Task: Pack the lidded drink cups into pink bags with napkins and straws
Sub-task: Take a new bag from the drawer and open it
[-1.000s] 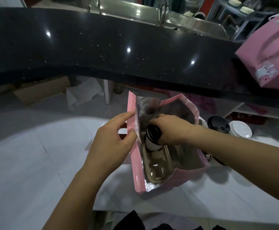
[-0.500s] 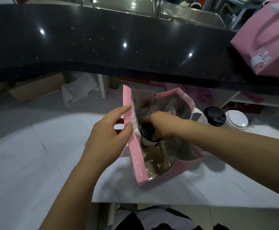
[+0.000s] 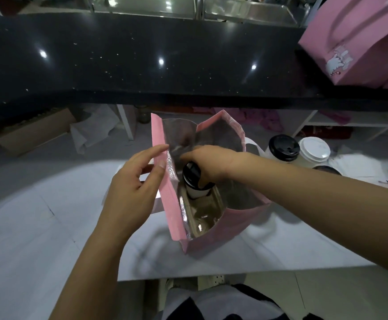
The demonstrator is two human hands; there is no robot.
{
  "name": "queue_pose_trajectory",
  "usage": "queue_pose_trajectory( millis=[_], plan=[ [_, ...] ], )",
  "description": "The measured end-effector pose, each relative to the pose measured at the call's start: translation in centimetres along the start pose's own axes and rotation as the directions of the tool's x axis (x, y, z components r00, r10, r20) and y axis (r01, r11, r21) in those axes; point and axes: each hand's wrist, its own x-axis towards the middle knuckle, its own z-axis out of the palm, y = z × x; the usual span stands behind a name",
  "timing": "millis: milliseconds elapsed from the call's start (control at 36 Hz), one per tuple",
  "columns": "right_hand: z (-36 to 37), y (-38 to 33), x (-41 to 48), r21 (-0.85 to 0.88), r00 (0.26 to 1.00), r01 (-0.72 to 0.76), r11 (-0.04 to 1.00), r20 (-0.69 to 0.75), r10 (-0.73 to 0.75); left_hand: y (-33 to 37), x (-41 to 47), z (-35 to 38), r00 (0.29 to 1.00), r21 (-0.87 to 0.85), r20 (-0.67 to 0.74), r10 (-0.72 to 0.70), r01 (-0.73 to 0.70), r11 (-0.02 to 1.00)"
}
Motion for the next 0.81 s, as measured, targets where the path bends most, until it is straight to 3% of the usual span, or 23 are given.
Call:
queue_pose_trajectory(
  millis=[83,167,250,333,417,472,583,639,722,806],
  plan=[
    [-2.5,-0.3,-1.8,0.093,0.994,0.028,0.995,-0.105,-0.018,0.3,-0.2,0.0,0.999,-0.014,-0.032,-0.019,0.019,1.000],
    [-5.3,-0.5,-5.7,0.271,0.954,0.099,0.958,-0.298,-0.014,0.7,-0.3,0.1,0.997,-0.027,-0.063,-0.033,0.032,0.999],
    [-6.3,0.4,-9.9,0.402,0.837,0.220,0.889,-0.546,0.040,1.2,-0.6,0.3,0.997,-0.026,-0.073,-0.034,0.032,0.999],
    [-4.6,3.1,-13.0,0.490,0.728,0.262,0.831,-0.666,0.163,1.6,-1.3,0.4,0.998,-0.031,-0.064,-0.013,0.011,0.999],
    [-0.8,6.8,-14.4,0.580,0.721,0.131,0.804,-0.612,0.324,1.8,-2.5,0.5,0.998,0.005,-0.068,0.008,-0.008,1.000],
    [1.9,8.8,-14.9,0.590,0.769,-0.007,0.807,-0.513,0.382,2.1,-3.4,0.7,0.997,0.074,-0.070,0.039,-0.034,0.997],
    [5.0,10.7,-14.9,0.400,0.922,-0.128,0.908,-0.289,0.258,3.1,-5.3,1.2,0.997,0.185,-0.074,0.028,-0.014,0.983],
    [5.6,11.0,-14.3,0.299,0.956,-0.129,0.945,-0.215,0.198,3.4,-6.2,1.5,0.997,0.212,-0.074,0.029,-0.013,0.977],
    [6.0,11.2,-13.5,0.252,0.951,-0.194,0.948,-0.187,0.245,3.9,-7.2,2.1,0.996,0.238,-0.083,0.015,0.006,0.971],
    [6.5,11.4,-13.6,0.467,0.876,-0.183,0.865,-0.323,0.359,4.6,-7.7,2.9,0.996,0.253,-0.088,0.002,0.020,0.967]
  ],
)
